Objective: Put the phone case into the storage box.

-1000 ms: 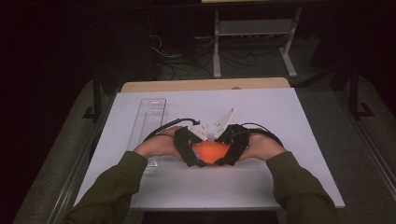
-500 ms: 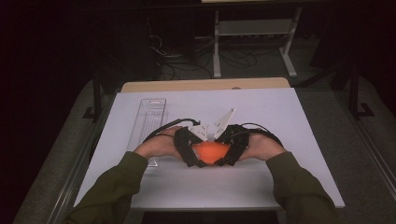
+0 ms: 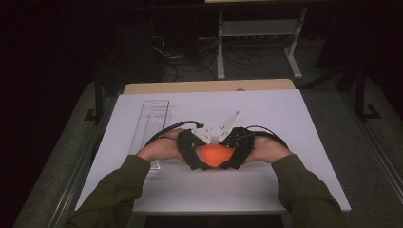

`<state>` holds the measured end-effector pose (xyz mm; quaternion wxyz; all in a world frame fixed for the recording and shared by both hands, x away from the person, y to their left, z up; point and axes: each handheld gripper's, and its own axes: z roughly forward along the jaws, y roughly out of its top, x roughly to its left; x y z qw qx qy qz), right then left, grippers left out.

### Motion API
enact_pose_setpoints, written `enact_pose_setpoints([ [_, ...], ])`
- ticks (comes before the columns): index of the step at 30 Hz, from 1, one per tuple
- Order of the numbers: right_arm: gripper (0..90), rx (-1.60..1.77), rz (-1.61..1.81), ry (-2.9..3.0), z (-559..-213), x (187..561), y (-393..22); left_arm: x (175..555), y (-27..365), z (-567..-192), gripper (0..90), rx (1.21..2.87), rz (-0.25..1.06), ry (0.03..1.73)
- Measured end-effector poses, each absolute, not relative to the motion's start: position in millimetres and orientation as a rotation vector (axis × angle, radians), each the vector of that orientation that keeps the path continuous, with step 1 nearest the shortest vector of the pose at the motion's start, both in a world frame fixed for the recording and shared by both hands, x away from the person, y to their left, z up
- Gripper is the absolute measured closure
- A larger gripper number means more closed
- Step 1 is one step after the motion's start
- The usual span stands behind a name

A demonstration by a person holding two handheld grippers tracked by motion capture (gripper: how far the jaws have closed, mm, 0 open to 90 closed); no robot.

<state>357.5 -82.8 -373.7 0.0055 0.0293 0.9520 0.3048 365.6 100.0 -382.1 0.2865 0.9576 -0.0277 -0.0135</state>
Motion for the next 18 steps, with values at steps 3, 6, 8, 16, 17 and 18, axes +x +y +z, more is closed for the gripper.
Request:
enact_pose_setpoints([
  [3,14.4,0.099,0.941,2.972,-373.6,357.0,-82.9,363.7,98.9,-382.9,15.3,2.535,-0.049,-0.034],
  [6,13.0,0.115,0.950,2.968,-373.1,356.9,-83.5,364.2,99.1,-382.7,15.3,2.528,-0.056,-0.018],
  [8,12.7,0.131,0.950,2.964,-372.8,356.9,-83.9,364.9,99.2,-383.4,15.3,2.521,-0.059,-0.006],
  [16,11.4,0.179,0.963,2.950,-371.3,358.0,-90.3,368.1,100.8,-382.1,15.2,2.541,-0.045,0.005],
  [17,11.2,0.194,0.964,2.952,-370.8,358.0,-91.8,367.3,100.5,-382.5,15.2,2.531,-0.055,0.030],
  [18,10.9,0.204,0.964,2.946,-370.1,358.1,-93.3,369.2,100.9,-381.7,15.2,2.552,-0.044,0.010],
])
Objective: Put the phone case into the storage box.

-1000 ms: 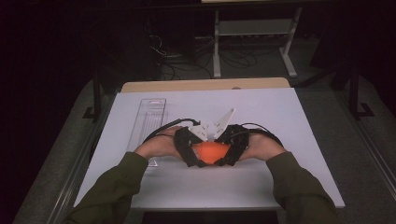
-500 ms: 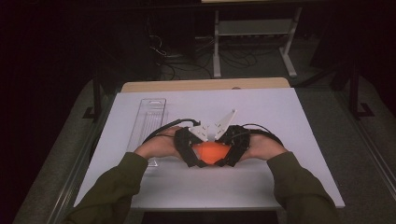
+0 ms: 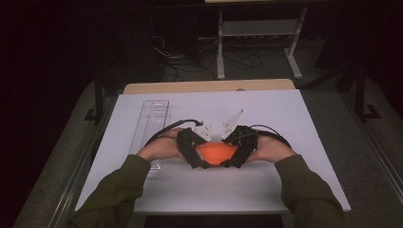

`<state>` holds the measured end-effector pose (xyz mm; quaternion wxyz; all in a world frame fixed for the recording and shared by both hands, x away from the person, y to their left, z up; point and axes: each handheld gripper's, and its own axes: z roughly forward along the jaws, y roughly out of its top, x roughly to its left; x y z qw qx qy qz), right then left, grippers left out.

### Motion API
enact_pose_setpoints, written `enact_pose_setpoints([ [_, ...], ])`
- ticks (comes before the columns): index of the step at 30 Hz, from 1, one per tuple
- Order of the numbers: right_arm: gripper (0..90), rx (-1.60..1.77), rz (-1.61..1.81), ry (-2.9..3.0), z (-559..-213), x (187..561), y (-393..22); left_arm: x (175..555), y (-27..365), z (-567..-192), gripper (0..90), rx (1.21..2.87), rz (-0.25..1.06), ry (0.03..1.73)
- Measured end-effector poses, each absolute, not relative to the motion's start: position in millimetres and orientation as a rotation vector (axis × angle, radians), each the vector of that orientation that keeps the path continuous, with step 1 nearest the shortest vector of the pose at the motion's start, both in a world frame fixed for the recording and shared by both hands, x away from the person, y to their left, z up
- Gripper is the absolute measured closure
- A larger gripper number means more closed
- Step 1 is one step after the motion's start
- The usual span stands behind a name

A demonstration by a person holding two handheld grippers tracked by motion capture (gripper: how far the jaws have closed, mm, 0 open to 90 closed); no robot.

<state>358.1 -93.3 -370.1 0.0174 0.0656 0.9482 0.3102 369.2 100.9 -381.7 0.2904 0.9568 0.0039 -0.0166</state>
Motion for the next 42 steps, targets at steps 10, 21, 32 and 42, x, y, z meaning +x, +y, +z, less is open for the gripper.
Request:
enact_pose_setpoints([
  [10,10.6,0.296,1.038,2.876,-362.8,360.9,-115.1,370.0,102.1,-383.9,15.2,2.548,-0.026,0.119],
  [21,10.7,0.417,1.066,2.801,-359.4,361.9,-140.3,367.4,96.7,-381.8,15.3,2.553,-0.014,0.217],
  [32,10.3,0.569,1.120,2.733,-364.8,354.2,-156.9,365.8,98.7,-385.6,15.2,2.485,-0.006,0.393],
  [42,6.4,0.771,1.138,2.658,-374.4,342.4,-163.5,363.7,96.1,-388.3,15.3,2.484,0.042,0.478],
])
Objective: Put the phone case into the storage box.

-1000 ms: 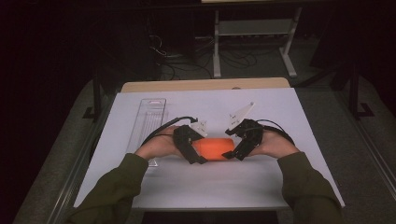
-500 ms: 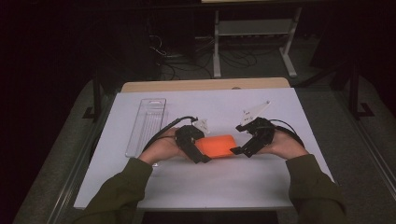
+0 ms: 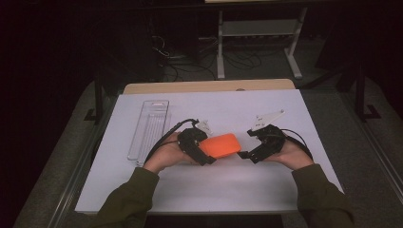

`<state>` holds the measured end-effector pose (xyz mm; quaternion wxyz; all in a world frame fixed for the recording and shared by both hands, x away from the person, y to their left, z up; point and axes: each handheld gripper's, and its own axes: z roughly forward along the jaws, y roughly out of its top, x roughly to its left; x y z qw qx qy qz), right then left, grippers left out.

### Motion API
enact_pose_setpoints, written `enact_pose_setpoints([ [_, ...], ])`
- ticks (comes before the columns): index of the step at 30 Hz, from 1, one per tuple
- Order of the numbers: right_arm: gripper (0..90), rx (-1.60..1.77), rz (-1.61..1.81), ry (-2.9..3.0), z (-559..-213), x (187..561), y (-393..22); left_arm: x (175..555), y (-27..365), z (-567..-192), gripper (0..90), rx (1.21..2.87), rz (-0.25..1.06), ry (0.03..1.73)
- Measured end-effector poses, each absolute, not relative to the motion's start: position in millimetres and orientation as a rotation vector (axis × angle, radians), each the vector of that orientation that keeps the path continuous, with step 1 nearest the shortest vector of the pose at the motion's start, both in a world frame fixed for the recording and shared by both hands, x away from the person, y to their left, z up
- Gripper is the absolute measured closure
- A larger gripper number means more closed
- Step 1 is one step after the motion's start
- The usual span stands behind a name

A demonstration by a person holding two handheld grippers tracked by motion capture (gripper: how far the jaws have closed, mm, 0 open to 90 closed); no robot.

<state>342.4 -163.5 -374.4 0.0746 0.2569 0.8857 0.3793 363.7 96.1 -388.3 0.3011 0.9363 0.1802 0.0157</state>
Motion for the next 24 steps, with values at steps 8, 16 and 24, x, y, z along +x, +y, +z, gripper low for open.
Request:
enact_pose_setpoints([
  [8,4.2,0.935,1.076,2.614,-389.7,333.9,-172.0,363.7,95.0,-387.3,15.2,2.494,0.060,0.484],
  [16,1.7,1.038,1.055,2.571,-403.4,320.0,-170.9,363.1,95.7,-390.5,15.2,2.480,0.041,0.515],
  [24,1.3,1.065,1.037,2.484,-410.3,309.0,-160.1,363.5,95.0,-392.1,15.2,2.488,0.045,0.499],
])
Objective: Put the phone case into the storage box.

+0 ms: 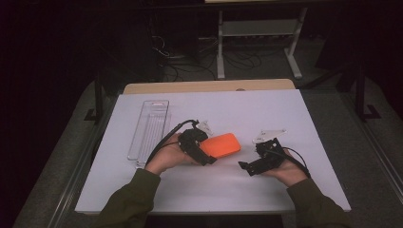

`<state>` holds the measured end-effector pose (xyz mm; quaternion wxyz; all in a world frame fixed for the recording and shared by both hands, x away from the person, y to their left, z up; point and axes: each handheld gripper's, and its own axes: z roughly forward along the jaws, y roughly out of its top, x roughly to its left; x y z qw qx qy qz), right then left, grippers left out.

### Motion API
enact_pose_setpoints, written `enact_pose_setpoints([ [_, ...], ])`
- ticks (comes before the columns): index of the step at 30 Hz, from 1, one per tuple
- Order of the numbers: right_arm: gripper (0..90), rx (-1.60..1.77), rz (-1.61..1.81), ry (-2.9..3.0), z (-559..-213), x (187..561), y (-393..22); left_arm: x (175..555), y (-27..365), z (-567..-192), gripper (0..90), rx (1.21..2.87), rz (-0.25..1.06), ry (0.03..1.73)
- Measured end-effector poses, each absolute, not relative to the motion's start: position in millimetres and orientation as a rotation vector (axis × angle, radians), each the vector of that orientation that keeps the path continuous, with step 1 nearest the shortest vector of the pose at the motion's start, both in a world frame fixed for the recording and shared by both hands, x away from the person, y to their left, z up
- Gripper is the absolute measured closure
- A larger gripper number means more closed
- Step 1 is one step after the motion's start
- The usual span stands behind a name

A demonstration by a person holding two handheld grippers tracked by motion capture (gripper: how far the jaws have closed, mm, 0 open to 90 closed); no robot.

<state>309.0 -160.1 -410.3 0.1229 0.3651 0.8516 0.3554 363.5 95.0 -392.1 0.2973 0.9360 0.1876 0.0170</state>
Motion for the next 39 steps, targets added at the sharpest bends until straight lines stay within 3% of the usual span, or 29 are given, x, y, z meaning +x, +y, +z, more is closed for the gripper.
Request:
enact_pose_setpoints([
  [19,0.0,1.173,1.090,2.435,-421.6,308.1,-150.2,364.8,95.3,-393.6,15.1,2.466,0.052,0.508],
  [39,0.0,1.017,1.056,2.398,-421.8,308.2,-148.1,364.8,95.5,-395.2,15.1,2.468,0.028,0.516],
])
